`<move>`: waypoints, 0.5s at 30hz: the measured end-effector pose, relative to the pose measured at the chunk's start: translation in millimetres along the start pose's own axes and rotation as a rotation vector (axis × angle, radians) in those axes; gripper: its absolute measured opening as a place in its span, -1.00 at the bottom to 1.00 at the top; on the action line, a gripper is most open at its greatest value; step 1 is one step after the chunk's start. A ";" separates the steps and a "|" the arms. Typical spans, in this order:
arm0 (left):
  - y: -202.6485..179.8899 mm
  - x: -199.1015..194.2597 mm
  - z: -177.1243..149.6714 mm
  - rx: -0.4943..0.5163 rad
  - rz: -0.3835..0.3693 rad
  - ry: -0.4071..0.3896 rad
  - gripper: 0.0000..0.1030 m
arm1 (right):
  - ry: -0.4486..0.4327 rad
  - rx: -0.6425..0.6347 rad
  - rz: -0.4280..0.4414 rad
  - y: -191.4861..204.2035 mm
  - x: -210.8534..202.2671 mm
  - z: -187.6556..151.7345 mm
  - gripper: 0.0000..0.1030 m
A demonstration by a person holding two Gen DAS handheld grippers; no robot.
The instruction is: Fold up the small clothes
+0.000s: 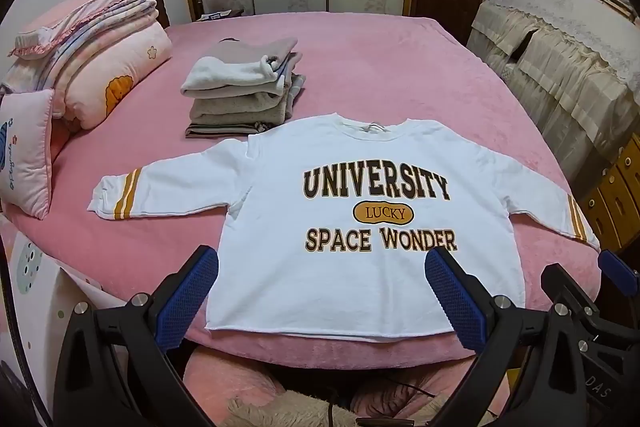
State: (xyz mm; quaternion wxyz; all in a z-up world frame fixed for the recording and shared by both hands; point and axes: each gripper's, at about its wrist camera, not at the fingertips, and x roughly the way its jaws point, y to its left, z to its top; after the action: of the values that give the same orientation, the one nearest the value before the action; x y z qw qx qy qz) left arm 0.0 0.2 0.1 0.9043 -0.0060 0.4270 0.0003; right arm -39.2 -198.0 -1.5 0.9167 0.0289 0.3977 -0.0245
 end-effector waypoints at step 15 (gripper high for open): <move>-12.7 1.3 2.1 0.052 -0.047 0.004 0.99 | -0.007 0.003 -0.034 -5.3 -0.1 -1.5 0.92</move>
State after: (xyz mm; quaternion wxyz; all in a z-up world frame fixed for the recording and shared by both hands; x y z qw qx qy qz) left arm 2.5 -12.5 0.6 0.9029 0.0074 0.4286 -0.0322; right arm -40.7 -203.2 -2.7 0.9175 0.0233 0.3949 -0.0410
